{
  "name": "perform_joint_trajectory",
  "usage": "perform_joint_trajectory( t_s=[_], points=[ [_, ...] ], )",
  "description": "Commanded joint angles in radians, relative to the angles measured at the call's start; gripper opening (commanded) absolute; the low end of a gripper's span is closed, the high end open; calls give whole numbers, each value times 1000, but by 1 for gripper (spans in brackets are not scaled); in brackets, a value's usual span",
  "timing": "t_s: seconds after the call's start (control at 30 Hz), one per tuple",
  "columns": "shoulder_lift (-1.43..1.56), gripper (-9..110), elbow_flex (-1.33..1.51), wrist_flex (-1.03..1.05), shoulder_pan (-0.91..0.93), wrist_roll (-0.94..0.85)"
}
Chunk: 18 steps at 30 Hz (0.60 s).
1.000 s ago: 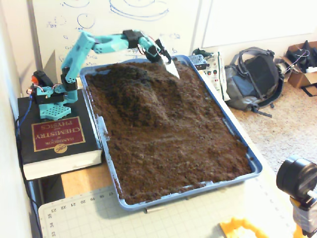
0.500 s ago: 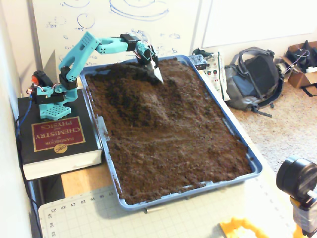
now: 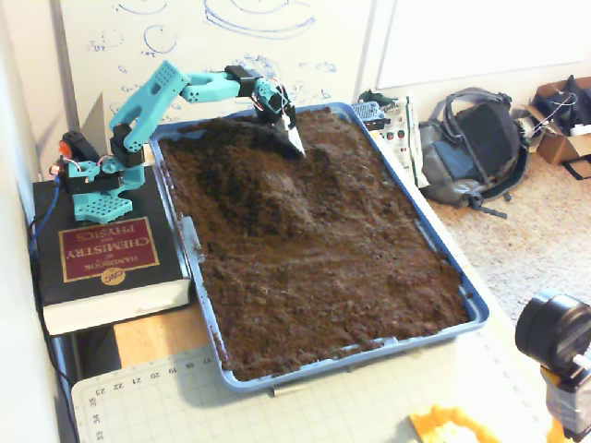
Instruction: Build a berm.
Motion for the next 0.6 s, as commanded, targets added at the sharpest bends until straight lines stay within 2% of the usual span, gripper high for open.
perform_joint_trajectory(
  t_s=[0.0, 0.17, 0.4, 0.57],
  points=[
    [46, 0, -107, -23, 29, -11],
    [12, 0, -124, -34, 41, -11],
    [-89, 0, -172, -221, 69, -11],
    [-127, 0, -155, -255, 72, -52]
  ],
)
